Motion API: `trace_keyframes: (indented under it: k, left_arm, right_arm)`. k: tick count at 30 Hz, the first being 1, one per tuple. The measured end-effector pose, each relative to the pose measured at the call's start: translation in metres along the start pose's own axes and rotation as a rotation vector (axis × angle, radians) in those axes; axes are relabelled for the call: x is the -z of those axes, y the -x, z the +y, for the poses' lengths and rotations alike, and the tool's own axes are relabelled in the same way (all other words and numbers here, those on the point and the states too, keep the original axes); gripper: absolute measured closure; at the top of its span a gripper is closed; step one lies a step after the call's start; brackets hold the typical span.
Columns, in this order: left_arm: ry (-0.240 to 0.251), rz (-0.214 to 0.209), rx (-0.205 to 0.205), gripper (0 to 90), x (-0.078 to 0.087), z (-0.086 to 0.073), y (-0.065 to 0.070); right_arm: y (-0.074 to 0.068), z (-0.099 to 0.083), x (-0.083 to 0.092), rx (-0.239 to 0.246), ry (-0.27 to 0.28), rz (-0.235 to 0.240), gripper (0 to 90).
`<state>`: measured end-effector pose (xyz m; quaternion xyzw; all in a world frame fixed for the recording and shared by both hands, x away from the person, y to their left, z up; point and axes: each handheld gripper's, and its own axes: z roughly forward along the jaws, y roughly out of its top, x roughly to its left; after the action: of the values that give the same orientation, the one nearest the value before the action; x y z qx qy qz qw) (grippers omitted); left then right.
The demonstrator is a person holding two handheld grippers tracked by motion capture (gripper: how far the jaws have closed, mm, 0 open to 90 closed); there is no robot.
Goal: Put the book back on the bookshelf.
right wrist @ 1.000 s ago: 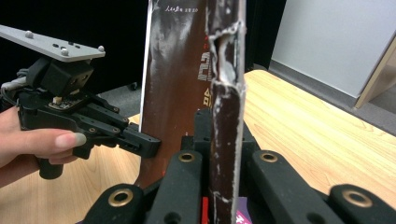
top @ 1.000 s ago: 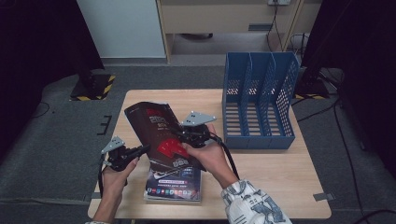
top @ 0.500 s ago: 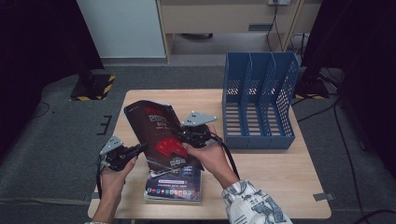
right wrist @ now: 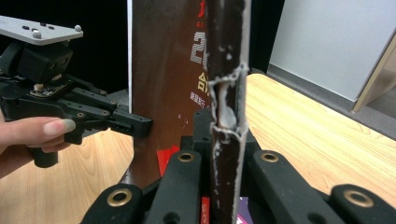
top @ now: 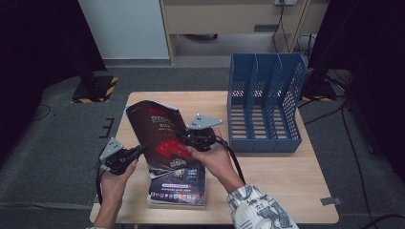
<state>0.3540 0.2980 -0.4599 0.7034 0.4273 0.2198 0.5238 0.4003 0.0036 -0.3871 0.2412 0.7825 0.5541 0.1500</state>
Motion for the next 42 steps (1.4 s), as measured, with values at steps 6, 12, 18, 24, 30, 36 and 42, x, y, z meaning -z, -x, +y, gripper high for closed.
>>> trace_keyframes:
  k: [6, 12, 18, 24, 30, 36, 42]
  left_arm:
    - [0.011, 0.011, -0.015, 86.5, 0.003, 0.002, 0.001]
    - [0.022, 0.03, -0.035, 86.7, 0.006, 0.005, 0.001]
    - [0.034, 0.045, -0.047, 86.8, 0.009, 0.007, 0.001]
    - [0.037, 0.042, -0.05, 86.8, 0.01, 0.007, 0.001]
    - [0.044, 0.037, -0.056, 86.8, 0.01, 0.007, 0.001]
    - [0.052, 0.033, -0.07, 86.8, 0.011, 0.008, 0.003]
    - [0.058, 0.026, -0.076, 86.9, 0.011, 0.008, 0.003]
  right_arm:
    - [0.0, 0.001, 0.002, -0.004, 0.011, 0.015, 84.6]
    - [0.0, 0.001, 0.003, 0.008, 0.016, 0.026, 84.7]
    - [-0.001, 0.001, 0.003, 0.008, 0.019, 0.032, 84.7]
    - [0.0, 0.002, 0.004, 0.007, 0.024, 0.046, 83.2]
    - [-0.002, 0.007, 0.005, 0.041, 0.019, 0.063, 77.7]
    - [-0.001, 0.011, 0.006, 0.039, 0.023, 0.087, 73.7]
    - [-0.001, 0.012, 0.004, 0.042, 0.021, 0.104, 69.2]
